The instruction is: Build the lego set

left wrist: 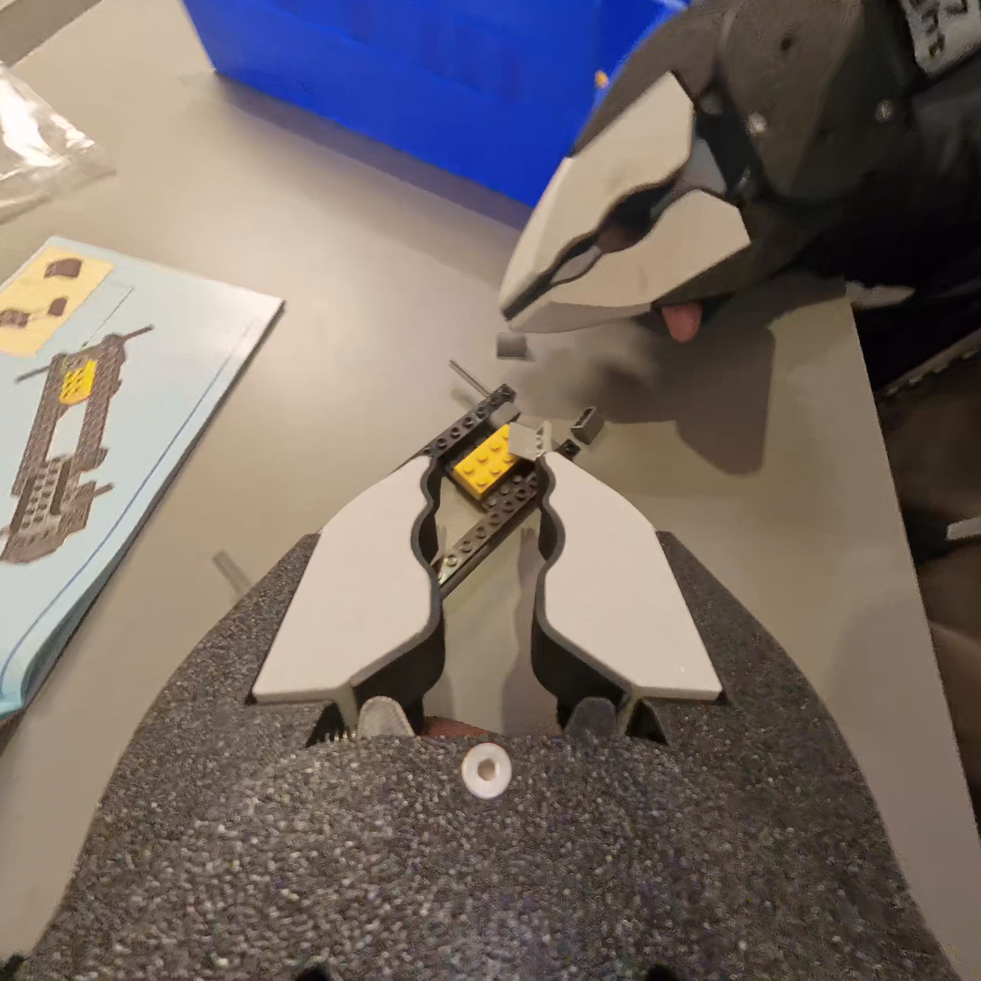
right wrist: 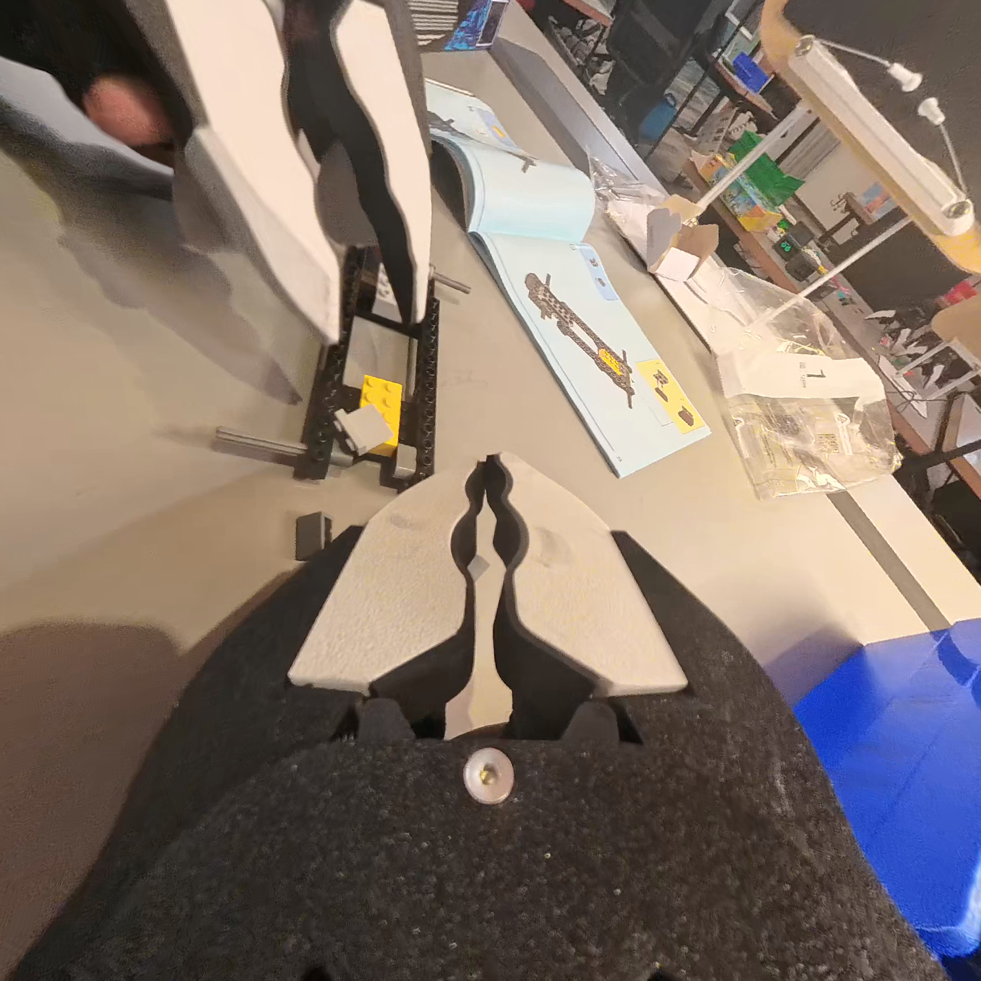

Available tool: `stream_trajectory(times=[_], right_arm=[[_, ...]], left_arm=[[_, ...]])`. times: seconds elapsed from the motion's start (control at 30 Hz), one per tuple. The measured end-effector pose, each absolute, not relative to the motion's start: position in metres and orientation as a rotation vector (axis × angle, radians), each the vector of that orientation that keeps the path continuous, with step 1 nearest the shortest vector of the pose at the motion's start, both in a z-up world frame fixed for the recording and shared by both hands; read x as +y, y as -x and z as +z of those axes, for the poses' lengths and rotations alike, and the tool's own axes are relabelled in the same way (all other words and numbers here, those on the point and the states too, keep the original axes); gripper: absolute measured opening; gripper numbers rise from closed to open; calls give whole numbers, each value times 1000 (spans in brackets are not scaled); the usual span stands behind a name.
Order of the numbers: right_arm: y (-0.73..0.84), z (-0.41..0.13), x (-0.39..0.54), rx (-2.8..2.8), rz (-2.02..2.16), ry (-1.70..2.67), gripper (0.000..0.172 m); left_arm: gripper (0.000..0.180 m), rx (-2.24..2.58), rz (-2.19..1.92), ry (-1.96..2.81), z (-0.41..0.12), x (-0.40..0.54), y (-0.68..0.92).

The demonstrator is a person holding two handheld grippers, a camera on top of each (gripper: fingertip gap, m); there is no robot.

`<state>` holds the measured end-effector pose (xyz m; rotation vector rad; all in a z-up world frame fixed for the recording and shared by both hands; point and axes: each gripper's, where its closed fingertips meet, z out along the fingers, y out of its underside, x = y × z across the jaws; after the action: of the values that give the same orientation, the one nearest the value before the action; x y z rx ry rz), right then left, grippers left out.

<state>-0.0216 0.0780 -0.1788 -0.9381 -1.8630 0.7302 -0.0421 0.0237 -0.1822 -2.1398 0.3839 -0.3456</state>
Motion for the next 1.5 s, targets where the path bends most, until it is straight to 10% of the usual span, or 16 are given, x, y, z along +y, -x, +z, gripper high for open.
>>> stream_trajectory(times=[0.77, 1.5], right_arm=[[19, -184, 73, -1916, 729, 889, 0], [41, -136, 57, -1669, 871, 834, 37]], left_arm=[[3, 590, -194, 2261, -205, 35, 14], [3, -377, -1271, 1539, -118, 54, 32]])
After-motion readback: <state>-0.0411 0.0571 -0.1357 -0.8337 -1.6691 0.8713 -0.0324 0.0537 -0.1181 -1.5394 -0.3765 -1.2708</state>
